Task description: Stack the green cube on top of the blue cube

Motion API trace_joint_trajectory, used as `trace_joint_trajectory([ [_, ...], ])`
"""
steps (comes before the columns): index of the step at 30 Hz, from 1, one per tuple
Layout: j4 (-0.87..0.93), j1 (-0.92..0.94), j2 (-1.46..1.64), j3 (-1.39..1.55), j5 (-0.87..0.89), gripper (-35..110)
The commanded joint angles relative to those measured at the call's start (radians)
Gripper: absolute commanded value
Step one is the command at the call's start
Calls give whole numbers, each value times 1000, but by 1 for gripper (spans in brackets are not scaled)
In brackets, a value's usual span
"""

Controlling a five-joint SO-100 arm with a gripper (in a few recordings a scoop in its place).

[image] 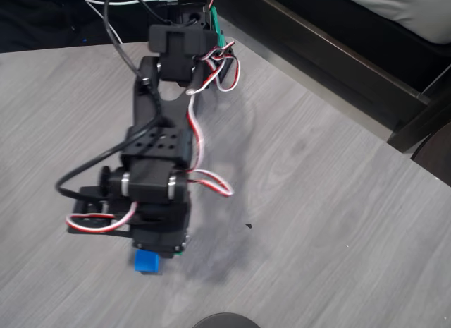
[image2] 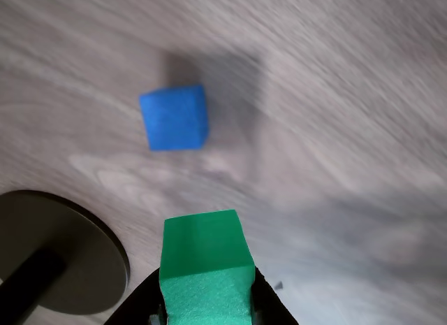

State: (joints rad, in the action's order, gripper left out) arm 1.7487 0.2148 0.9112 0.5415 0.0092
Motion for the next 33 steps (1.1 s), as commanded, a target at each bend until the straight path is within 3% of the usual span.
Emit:
trace_joint_trajectory([
  [1,9,77,-38,-94,-28,0],
  [33,18,98,-290,-364,-67,0],
])
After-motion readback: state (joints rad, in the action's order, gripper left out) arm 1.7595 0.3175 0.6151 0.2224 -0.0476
